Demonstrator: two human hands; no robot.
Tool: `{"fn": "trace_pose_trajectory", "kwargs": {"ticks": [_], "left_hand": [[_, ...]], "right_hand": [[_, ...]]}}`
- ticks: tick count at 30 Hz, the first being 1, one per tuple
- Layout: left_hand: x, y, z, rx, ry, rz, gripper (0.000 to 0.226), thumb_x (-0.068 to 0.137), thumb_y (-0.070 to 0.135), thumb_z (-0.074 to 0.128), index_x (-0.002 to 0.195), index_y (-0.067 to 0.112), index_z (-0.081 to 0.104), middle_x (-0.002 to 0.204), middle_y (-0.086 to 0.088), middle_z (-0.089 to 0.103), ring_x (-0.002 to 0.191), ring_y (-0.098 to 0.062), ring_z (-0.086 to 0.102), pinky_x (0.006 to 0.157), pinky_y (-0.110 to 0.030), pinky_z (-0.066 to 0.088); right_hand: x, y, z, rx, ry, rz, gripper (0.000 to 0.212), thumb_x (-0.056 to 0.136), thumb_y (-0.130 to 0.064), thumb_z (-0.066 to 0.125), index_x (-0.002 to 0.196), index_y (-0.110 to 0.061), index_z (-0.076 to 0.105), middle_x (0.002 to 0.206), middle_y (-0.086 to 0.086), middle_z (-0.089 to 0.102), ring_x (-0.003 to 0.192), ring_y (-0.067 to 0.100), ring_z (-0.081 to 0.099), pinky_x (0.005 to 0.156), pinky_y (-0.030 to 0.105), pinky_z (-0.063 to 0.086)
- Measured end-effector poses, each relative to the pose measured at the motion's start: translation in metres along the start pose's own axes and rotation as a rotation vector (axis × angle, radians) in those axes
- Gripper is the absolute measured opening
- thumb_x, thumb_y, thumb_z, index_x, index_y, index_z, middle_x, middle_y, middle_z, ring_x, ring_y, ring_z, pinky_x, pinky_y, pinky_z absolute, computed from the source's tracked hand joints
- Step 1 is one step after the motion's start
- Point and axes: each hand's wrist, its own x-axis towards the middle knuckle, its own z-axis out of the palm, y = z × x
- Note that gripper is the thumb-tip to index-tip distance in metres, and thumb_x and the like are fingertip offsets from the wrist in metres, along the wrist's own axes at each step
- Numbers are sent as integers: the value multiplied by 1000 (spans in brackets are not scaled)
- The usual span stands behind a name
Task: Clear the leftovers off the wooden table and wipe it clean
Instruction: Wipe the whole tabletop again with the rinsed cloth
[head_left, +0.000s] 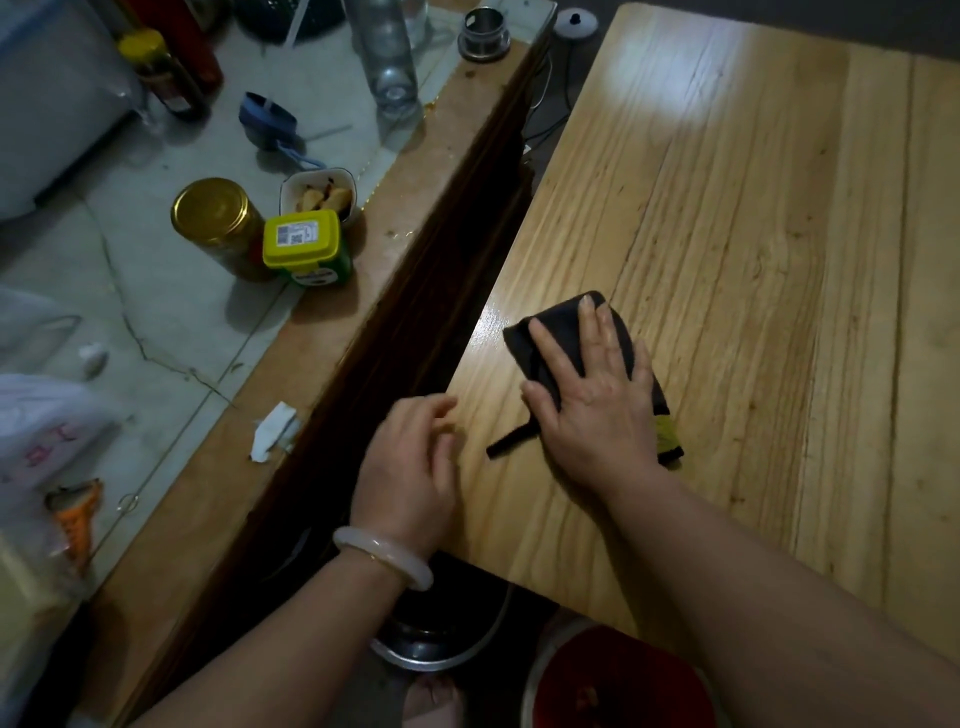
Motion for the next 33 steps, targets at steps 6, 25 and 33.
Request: {"fn": "trace_pose_trajectory", "kwargs": {"ticks": [6,25,33], "left_hand": [[17,-16,-5,-87,37,-517,12,89,17,60,99,22,59,88,5,56,75,-6,53,63,-19,40],[8,-18,0,-117,247,-865,20,97,23,45,106,14,61,101,-5,59,87,-22,51,75,-35,39],[-4,22,13,-1,224,-420,8,95,21,46,97,17,54,104,-3,53,86,-17,49,74,-33,36]], "right_hand": [[-5,-20,7,-24,-14,-66,55,102,-53,19,153,-45,2,164,-2,-15,150,14,-17,120,50,-10],[-92,-27,23,24,-119,-750,50,100,-48,43,148,-41,34,165,3,7,152,20,-2,119,58,5],[-133,36,10,3,-169,-741,55,99,-49,44,151,-43,27,166,0,3,152,18,-5,118,56,7]]}}
